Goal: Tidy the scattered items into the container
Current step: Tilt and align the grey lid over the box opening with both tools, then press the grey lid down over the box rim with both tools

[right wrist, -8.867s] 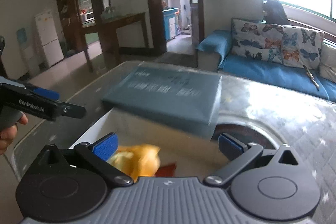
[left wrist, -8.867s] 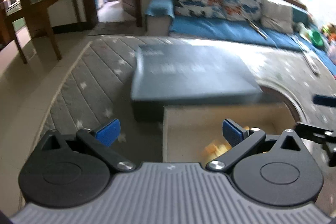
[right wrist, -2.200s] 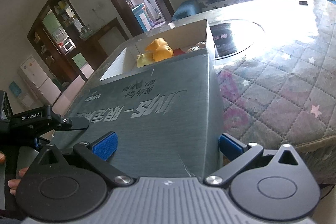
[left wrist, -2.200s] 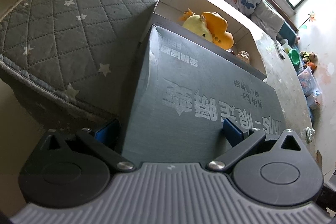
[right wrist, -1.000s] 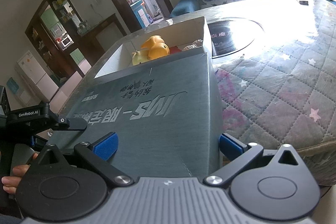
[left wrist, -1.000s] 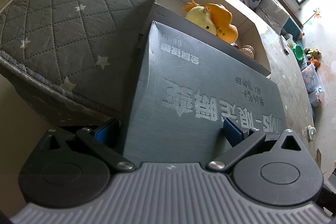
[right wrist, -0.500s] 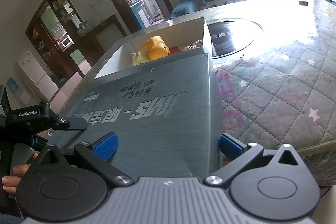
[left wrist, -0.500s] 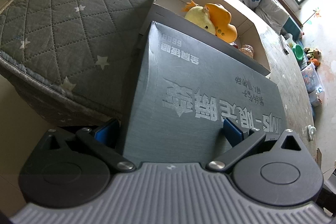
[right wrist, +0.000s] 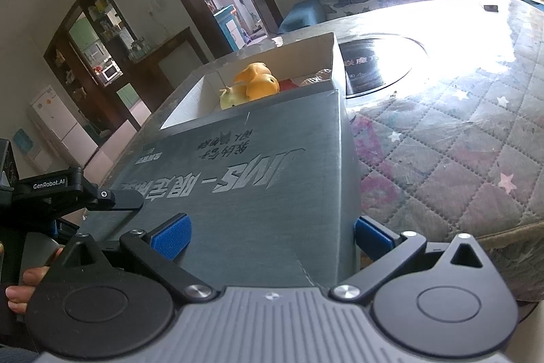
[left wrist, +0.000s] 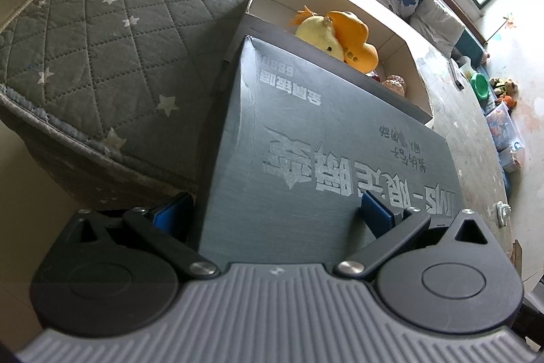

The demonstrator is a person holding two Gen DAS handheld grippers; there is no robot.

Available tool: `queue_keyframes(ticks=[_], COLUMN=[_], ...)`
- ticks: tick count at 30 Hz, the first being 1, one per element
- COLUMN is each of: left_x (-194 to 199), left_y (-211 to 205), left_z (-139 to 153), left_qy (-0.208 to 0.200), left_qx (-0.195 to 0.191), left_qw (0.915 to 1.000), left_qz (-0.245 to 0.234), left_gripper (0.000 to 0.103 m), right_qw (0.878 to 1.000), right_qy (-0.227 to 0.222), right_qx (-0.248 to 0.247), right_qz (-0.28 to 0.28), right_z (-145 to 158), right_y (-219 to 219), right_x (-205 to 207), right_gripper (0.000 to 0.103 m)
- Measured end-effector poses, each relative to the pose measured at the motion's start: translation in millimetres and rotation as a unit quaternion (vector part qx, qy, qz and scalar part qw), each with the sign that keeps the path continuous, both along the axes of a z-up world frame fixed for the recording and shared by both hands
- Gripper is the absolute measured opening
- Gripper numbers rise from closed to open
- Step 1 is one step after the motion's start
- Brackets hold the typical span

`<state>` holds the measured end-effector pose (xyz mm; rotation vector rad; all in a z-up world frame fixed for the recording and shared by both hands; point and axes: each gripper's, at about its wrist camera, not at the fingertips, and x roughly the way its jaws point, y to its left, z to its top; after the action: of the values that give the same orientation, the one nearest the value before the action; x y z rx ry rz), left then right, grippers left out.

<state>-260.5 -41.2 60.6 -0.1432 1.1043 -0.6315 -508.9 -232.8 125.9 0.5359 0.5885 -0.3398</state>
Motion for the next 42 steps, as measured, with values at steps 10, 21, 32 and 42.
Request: queue_keyframes(ticks=[10, 21, 32, 42], left_x=[-6, -7, 21, 66], left_y=[10, 11, -12, -38], left_z=[18, 48, 71, 72], left_qy=[-0.026, -0.073, -0.113, -0.117], left_qx=[-0.016, -0.040, -0.054, -0.059], left_qw=[0.9995, 0.9965, 0.9922, 0.9914], left_qz=[-0.002, -0.007, -0.003, -0.003], left_gripper=[0.103, 0.103, 0.103, 0.103], right_qw=[1.000, 0.998, 0.996, 0.995], right_qy=[-0.014, -0.048, -0.071, -0.078], right_qx=[-0.012, -0.037, -0.053, -0.060], right_qz=[0.004, 0.005, -0.003, -0.014], right_z=[7, 28, 42, 47], right_y=[2, 4, -21, -49], right_x=[-1, -1, 28, 66], right_gripper=[0.103, 0.103, 0.103, 0.103])
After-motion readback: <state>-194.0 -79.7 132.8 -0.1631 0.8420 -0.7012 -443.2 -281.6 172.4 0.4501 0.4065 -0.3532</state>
